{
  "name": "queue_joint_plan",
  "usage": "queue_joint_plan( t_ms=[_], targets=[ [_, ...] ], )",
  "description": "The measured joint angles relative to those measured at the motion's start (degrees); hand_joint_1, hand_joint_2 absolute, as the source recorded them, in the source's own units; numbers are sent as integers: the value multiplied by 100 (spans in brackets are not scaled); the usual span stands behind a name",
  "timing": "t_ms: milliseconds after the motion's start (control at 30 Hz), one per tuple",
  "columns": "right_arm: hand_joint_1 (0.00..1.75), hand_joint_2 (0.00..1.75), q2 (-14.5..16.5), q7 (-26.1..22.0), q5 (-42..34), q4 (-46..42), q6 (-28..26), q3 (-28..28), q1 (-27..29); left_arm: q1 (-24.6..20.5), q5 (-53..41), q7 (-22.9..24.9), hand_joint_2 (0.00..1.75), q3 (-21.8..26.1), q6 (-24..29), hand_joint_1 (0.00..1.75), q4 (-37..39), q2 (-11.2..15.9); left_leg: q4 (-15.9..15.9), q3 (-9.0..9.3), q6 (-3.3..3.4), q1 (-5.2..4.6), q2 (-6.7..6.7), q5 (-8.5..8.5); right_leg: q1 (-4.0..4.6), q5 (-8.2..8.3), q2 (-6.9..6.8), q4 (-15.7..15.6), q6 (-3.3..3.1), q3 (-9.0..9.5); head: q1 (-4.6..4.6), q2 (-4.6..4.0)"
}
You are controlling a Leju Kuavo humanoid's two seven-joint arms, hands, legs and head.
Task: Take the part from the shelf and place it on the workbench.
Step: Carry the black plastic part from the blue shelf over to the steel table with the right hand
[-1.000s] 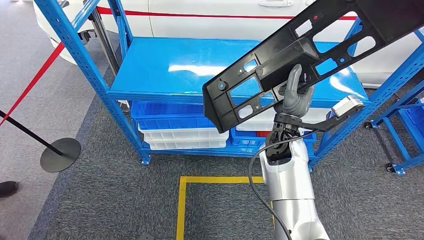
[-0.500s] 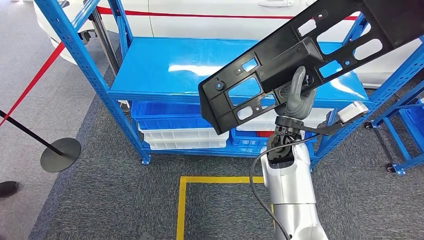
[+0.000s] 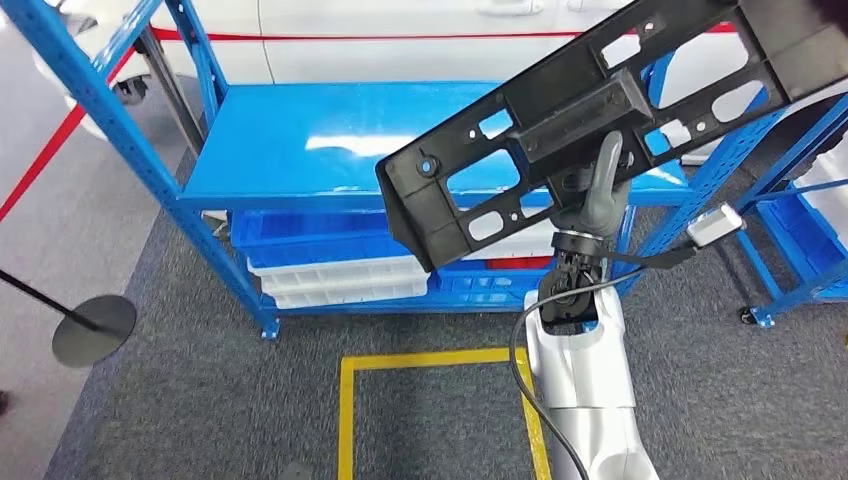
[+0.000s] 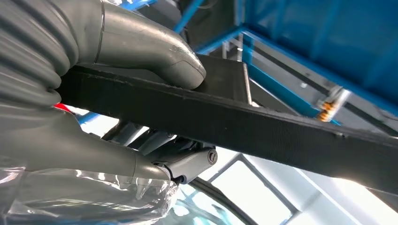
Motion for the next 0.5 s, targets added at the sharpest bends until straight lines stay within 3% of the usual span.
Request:
queue_joint_plan(
  t_ms=[100,167,233,267,300,333,400,467,500],
  targets=[
    [175,175,-3,-9,-39,-7,15,-2,-7,3,1,-3,175,47,5,0,-1,-12,-29,81,-138,33,104,-24,36,51,180,45,-214,-56,-14,0],
    [175,175,1,-15,-56,-19,22,-3,1,4,1,-9,175,61,5,0,-1,-12,241,-1,-164,59,-78,-296,37,108,321,29,-313,-84,-20,-1],
    [175,175,9,-19,-65,-30,30,-4,25,21,-2,-14,175,66,4,0,0,-10,988,-269,-120,27,-329,-785,66,144,457,23,-384,-119,-24,-1],
    [175,175,12,-20,-67,-31,33,-4,47,30,-3,-15,175,67,3,0,0,-10,1381,-411,-90,-1,-384,-970,95,156,535,23,-408,-137,-24,-1],
    [175,175,11,-21,-70,-32,34,-4,74,34,-5,-16,175,67,2,0,0,-10,1631,-489,-54,-28,-410,-1059,128,166,619,24,-424,-150,-24,-1],
    [175,175,11,-23,-71,-34,34,-4,100,35,-7,-17,175,67,1,0,0,-10,1666,-465,-8,-53,-422,-1040,159,173,706,24,-433,-156,-24,-1],
    [175,175,11,-39,-72,-44,38,-4,127,34,-14,-15,175,67,-7,0,0,-9,1069,-105,130,-111,-545,-748,202,179,880,24,-438,-150,-24,-1],
    [175,175,10,-70,-72,-55,51,-4,136,38,-20,-10,175,69,-16,0,0,15,371,275,270,-143,-841,-527,210,191,1027,26,-407,-158,-25,-1],
    [175,175,10,-86,-72,-60,60,-4,149,41,-22,-8,175,71,-20,0,0,23,191,367,305,-160,-940,-492,189,203,1090,23,-376,-171,-25,0]
  ],
)
